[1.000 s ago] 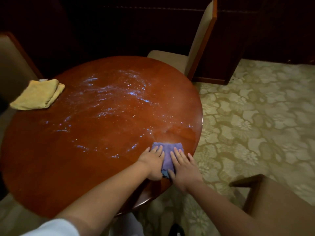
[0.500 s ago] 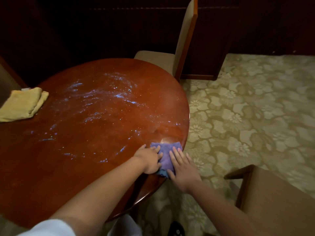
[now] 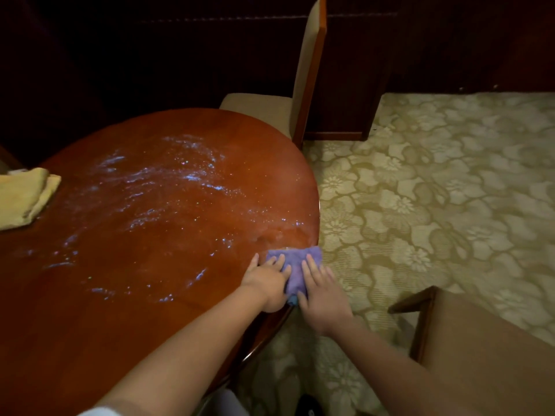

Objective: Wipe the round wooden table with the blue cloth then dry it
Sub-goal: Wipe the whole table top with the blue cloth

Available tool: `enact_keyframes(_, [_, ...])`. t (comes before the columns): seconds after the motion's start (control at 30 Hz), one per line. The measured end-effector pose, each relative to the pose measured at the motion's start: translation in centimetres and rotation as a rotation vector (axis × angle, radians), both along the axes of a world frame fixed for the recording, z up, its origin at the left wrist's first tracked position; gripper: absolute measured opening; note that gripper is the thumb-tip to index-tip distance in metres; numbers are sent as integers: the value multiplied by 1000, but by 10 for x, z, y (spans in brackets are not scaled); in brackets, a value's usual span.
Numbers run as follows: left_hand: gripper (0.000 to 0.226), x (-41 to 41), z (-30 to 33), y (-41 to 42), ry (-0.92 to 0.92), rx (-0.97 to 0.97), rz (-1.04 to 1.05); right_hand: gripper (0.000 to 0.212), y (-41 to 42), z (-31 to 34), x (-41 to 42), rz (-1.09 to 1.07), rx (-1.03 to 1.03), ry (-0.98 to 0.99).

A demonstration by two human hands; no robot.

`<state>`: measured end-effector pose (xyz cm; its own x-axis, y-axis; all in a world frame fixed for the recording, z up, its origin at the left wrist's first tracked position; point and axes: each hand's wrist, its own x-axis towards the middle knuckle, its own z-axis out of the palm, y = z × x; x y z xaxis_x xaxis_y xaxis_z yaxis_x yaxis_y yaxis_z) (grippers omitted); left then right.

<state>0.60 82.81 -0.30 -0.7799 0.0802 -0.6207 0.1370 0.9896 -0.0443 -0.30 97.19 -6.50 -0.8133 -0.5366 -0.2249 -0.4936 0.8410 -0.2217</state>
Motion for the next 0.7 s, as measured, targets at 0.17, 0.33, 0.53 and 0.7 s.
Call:
enact_keyframes(0.17, [70, -25, -6, 9, 18, 71, 108, 104, -6, 17, -43, 8, 124, -12])
enact_keyframes(0.33, [69, -11, -4, 15, 35, 26, 18, 83, 0, 8, -25, 60, 169, 28])
enact_keyframes(0.53, [63, -40, -3, 10, 25, 28, 81, 81, -6, 26, -60, 131, 205, 21])
enact_keyframes(0.7, [60, -57, -3, 2, 70, 24, 123, 64, -25, 33, -97, 134, 262, -37])
